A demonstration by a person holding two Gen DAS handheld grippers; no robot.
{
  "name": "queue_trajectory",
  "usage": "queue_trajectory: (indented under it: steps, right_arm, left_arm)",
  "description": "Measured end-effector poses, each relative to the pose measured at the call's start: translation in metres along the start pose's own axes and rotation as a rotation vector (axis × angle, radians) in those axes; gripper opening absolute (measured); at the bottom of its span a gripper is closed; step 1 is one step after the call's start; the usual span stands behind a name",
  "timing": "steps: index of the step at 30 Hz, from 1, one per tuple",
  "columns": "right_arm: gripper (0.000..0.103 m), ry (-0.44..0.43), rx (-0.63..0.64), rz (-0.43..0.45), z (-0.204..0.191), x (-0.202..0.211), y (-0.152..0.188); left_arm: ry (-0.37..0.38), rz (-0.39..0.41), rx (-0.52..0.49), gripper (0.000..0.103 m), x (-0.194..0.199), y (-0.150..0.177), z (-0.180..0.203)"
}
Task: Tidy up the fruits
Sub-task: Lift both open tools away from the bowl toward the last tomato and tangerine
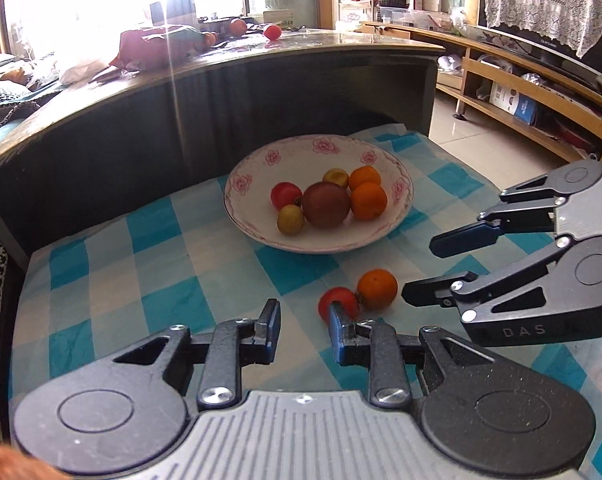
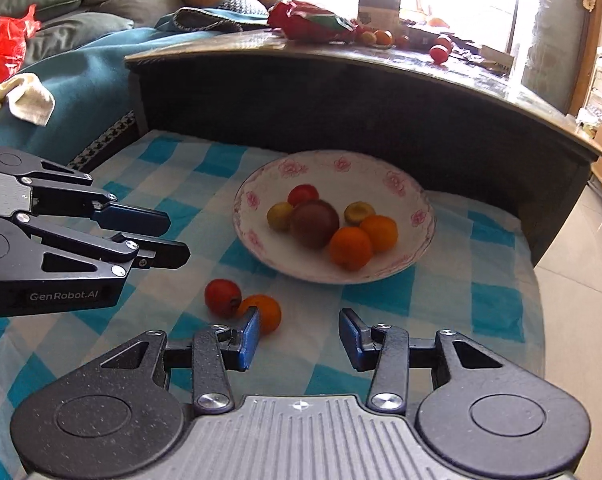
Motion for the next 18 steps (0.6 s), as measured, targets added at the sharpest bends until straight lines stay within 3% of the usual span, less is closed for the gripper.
queue_trajectory:
  steps: [11, 18]
  right_arm:
    - [0.037, -0.068, 0.052, -0.074, -0.01, -0.032, 0.012]
    - [0.039, -0.108, 0.068, -0.068, -0.011, -0.045, 0.006]
  left_arm:
    - [0.07, -0.053, 0.018, 0.036, -0.018, 0.022, 0.001]
    - [0.09, -0.057, 0.026, 0.036, -0.025, 0.024, 0.0]
Point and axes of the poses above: each gripper's, at about its wrist camera, not at the fingertips, and x roughly against the way its jaws point, z to its right, y to its underside, the point moved 10 cm from there along -x, roughly the way its jaws point, and after that the axes turned 13 degrees about -y, right-handed, at the moved point
